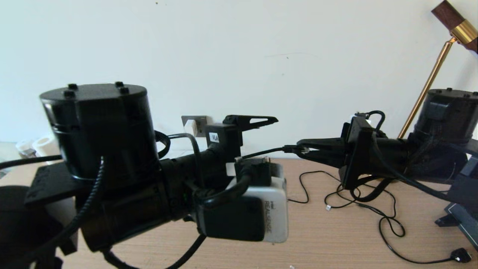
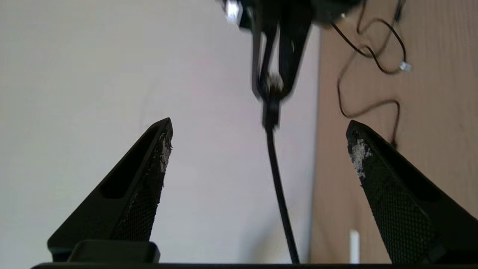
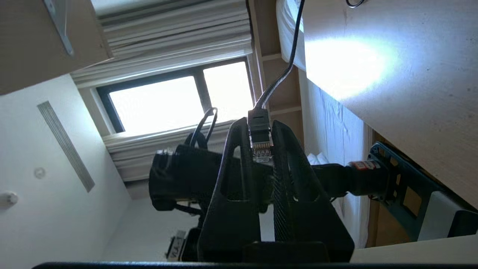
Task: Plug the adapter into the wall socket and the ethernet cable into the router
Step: Hand it to the other hand
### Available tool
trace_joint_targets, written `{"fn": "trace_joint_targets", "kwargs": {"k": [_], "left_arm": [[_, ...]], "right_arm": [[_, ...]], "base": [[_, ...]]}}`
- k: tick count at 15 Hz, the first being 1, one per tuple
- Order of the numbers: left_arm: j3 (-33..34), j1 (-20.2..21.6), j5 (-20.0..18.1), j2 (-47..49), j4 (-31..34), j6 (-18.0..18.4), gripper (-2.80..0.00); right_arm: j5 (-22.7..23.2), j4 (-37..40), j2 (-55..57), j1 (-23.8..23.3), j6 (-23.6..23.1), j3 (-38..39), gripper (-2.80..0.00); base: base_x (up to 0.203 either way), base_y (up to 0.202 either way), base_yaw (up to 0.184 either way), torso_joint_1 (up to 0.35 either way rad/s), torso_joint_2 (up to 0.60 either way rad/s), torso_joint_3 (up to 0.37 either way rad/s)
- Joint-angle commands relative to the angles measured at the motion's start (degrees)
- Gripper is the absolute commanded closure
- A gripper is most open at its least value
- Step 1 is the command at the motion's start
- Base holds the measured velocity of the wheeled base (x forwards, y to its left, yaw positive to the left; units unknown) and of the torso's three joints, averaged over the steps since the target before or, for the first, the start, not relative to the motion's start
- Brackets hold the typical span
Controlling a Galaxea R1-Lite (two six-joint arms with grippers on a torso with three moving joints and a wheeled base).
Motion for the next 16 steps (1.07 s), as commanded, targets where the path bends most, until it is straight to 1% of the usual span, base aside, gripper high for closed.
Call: {"fn": "trace_joint_targets", "kwargs": {"k": [1, 3, 5, 7, 9, 11, 12, 16], "left_arm": [[-0.36, 0.0, -1.77, 0.65, -1.8, 1.23, -2.8], [-0.53, 0.38, -4.75, 2.49, -5.15, 2.75, -2.8], [-0.6, 2.5, -10.97, 4.26, -9.01, 2.83, -2.8], [-0.18, 6.47, -16.47, 5.15, -9.62, 2.45, -2.8], [-0.76, 9.83, -23.35, 5.74, -9.76, 2.31, -2.8], [-1.41, 12.92, -28.92, 5.4, -10.52, 2.6, -2.8], [-1.99, 14.03, -31.39, 5.7, -12.0, 2.73, -2.8], [-2.27, 13.97, -31.81, 6.08, -13.16, 3.42, -2.8]], "right_arm": [[0.31, -0.26, 2.02, 0.45, 1.55, -1.42, 0.0], [0.38, -0.26, 2.34, 0.46, 6.04, -4.16, 0.0], [1.9, -0.26, 2.5, 0.47, 9.58, -6.91, 0.0], [4.17, -0.21, 2.69, 0.47, 13.16, -9.27, 0.0], [7.31, 0.0, 3.33, 0.38, 13.76, -9.89, 0.0], [8.28, 0.18, 3.53, 0.38, 13.76, -9.89, 0.0], [8.66, 0.18, 3.52, 0.38, 13.76, -9.89, 0.0], [9.36, 0.09, 3.43, 0.47, 14.57, -9.9, 0.0]], "base": [[0.0, 0.0, 0.0, 0.0, 0.0, 0.0], [0.0, 0.0, 0.0, 0.0, 0.0, 0.0], [0.0, 0.0, 0.0, 0.0, 0.0, 0.0], [0.0, 0.0, 0.0, 0.0, 0.0, 0.0], [0.0, 0.0, 0.0, 0.0, 0.0, 0.0], [0.0, 0.0, 0.0, 0.0, 0.0, 0.0], [0.0, 0.0, 0.0, 0.0, 0.0, 0.0], [0.0, 0.0, 0.0, 0.0, 0.0, 0.0]]}}
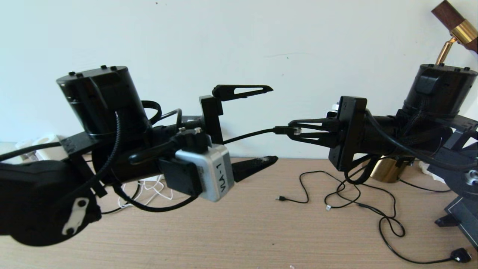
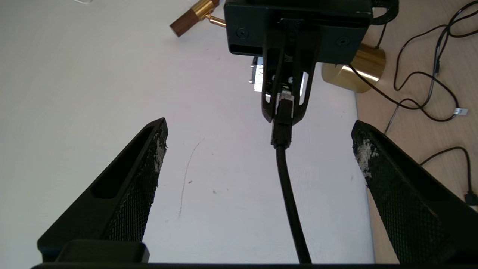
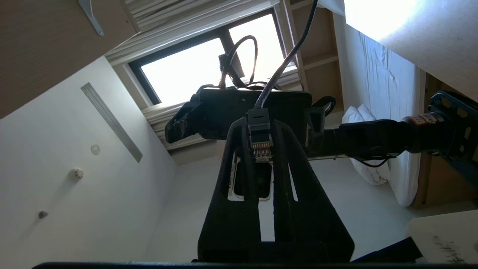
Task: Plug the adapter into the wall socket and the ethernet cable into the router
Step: Hand it to the other hand
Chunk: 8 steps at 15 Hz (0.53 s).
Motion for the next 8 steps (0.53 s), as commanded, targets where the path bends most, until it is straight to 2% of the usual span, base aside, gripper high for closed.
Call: {"fn": "trace_joint_targets", "kwargs": {"k": [1, 8], "left_arm": [[-0.06, -0.06, -0.18, 0.44, -0.44, 0.83, -2.8], [-2.75, -2.29, 0.16, 2.12, -0.45, 3.77, -2.8]], "right_arm": [[0.35, -0.33, -0.13, 0.03, 1.12, -0.1, 0.0], [0.68, -0.48, -0.13, 0.11, 1.44, -1.48, 0.0]], "base": [[0.0, 0.0, 0.0, 0.0, 0.0, 0.0], [0.0, 0.0, 0.0, 0.0, 0.0, 0.0]]}}
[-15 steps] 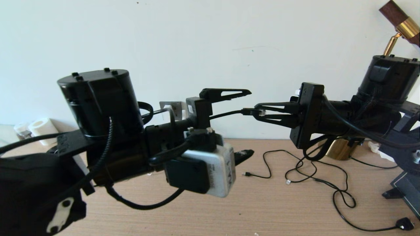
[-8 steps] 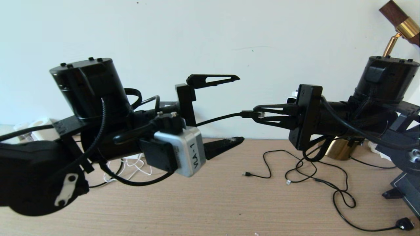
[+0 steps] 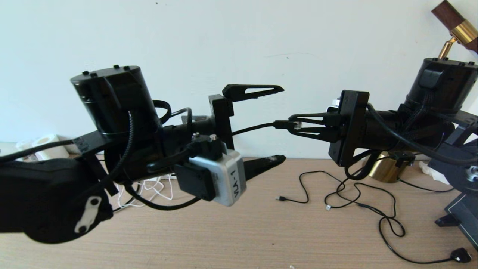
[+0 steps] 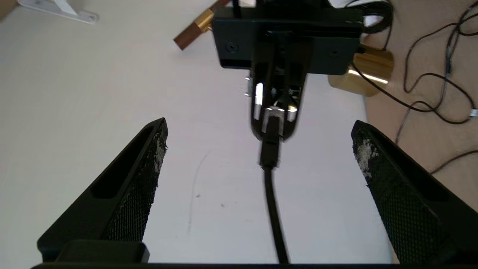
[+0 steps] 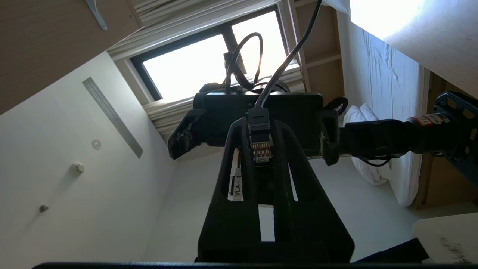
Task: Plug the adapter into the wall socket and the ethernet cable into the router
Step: Hand it to the other hand
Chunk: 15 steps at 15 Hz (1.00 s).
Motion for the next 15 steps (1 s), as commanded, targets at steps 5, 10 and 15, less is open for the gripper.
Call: {"fn": "trace_joint_targets", "kwargs": {"k": [5, 10, 15], "left_arm": [[-0.91, -0.76, -0.17, 0.65, -0.26, 0.66, -2.8], [-0.7, -0.76, -0.17, 0.74, -0.08, 0.48, -1.26], [-0.39, -0.76, -0.01, 1.09, -0.08, 0.39, 0.0]], "right_arm": [[0.34, -0.35, -0.05, 0.03, 0.52, -0.05, 0.0], [0.34, -0.35, -0.16, 0.06, 0.52, 0.13, 0.0], [0.3, -0.35, -0.92, 1.12, 0.52, 0.66, 0.0]], "base": [[0.0, 0.0, 0.0, 0.0, 0.0, 0.0], [0.0, 0.0, 0.0, 0.0, 0.0, 0.0], [0.0, 0.0, 0.0, 0.0, 0.0, 0.0]]}}
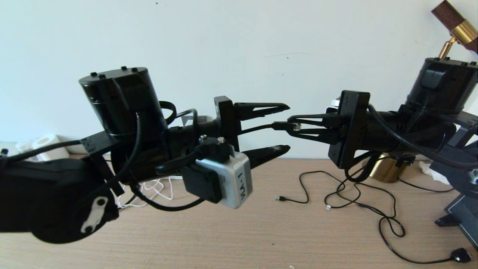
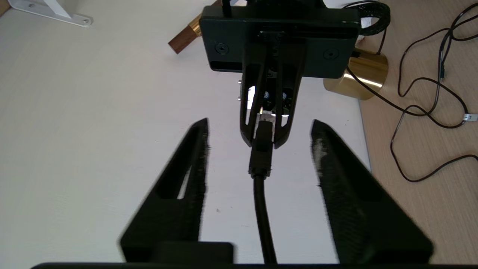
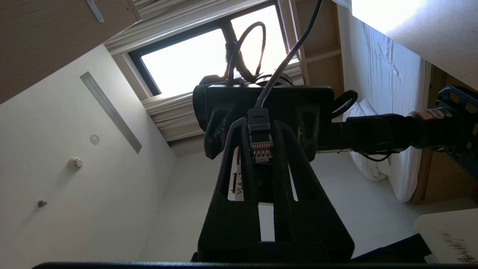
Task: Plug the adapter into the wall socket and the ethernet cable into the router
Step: Hand it to the other hand
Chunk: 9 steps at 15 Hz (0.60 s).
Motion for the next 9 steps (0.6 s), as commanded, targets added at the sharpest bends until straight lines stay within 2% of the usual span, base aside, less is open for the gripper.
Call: {"fn": "trace_joint_targets", "kwargs": {"k": [1, 9], "left_arm": [[0.09, -0.1, -0.15, 0.3, -0.22, 0.4, 0.0], [0.88, -0.19, -0.15, -0.05, -0.24, 0.4, 0.0]], "right_arm": [[0.37, -0.24, -0.31, 0.45, 0.54, 0.11, 0.0], [0.31, -0.24, -0.23, 1.02, 0.5, 0.11, 0.0]], "base": [[0.0, 0.0, 0.0, 0.0, 0.0, 0.0], [0.0, 0.0, 0.0, 0.0, 0.0, 0.0]]}}
